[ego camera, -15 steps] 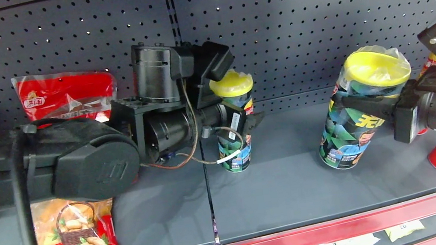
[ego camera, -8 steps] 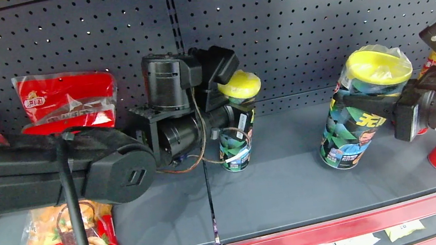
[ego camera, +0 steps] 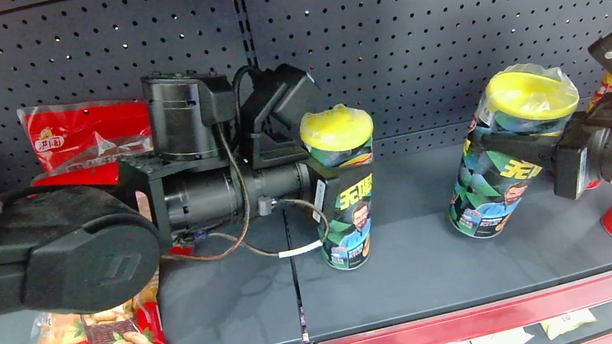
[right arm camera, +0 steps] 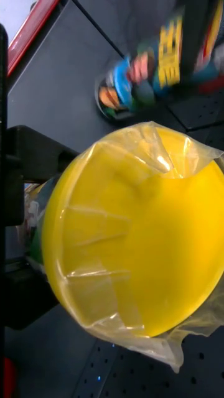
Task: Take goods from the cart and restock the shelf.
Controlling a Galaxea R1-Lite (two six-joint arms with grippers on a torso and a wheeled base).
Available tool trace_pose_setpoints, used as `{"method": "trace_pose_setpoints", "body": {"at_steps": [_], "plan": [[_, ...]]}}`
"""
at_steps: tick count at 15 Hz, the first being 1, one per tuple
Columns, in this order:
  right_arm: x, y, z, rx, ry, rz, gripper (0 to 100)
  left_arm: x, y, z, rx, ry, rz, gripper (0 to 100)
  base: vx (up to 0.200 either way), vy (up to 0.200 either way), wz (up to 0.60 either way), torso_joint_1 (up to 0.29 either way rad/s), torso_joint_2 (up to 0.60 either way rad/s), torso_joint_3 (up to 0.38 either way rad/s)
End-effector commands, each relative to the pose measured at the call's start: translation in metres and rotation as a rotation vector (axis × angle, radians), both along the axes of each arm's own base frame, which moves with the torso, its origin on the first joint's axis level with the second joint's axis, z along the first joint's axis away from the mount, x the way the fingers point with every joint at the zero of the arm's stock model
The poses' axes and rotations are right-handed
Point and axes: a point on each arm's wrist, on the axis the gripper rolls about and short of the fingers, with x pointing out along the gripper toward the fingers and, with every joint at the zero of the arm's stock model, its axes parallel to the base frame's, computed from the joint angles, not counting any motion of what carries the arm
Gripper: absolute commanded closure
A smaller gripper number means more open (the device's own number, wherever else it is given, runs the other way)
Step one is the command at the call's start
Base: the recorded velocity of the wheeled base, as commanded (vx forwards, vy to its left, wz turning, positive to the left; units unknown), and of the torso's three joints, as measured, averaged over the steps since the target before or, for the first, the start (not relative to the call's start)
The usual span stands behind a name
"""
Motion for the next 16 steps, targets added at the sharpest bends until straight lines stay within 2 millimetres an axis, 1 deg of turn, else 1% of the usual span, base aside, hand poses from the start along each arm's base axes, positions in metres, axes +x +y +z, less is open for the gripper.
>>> {"method": "trace_pose_setpoints", "body": {"at_steps": [1,2,4,6,10,16], "plan": [[-0.001,0.0,0.001,0.001,-0.004,0.002,100,-0.013,0.01,0.015,-0.032,-0.027,-0.037,100,0.0,0.0,0.0,0.0,0.0,0.0],[-0.001,0.0,0.002,0.002,-0.008,0.002,100,-0.015,0.01,0.011,-0.029,-0.019,-0.102,100,0.0,0.0,0.0,0.0,0.0,0.0],[0.0,0.001,0.007,0.007,-0.023,0.007,100,-0.016,0.01,0.005,-0.012,-0.021,-0.135,100,0.0,0.0,0.0,0.0,0.0,0.0],[0.001,0.002,0.009,0.01,-0.029,0.012,100,-0.02,0.012,-0.002,-0.001,-0.012,-0.215,100,0.0,0.0,0.0,0.0,0.0,0.0],[0.001,0.002,0.009,0.008,-0.03,0.01,100,-0.017,0.01,-0.014,0.044,-0.048,-0.247,100,0.0,0.0,0.0,0.0,0.0,0.0],[0.001,0.002,0.008,0.007,-0.027,0.01,100,-0.018,0.009,-0.018,0.039,-0.026,-0.302,100,0.0,0.0,0.0,0.0,0.0,0.0]]}}
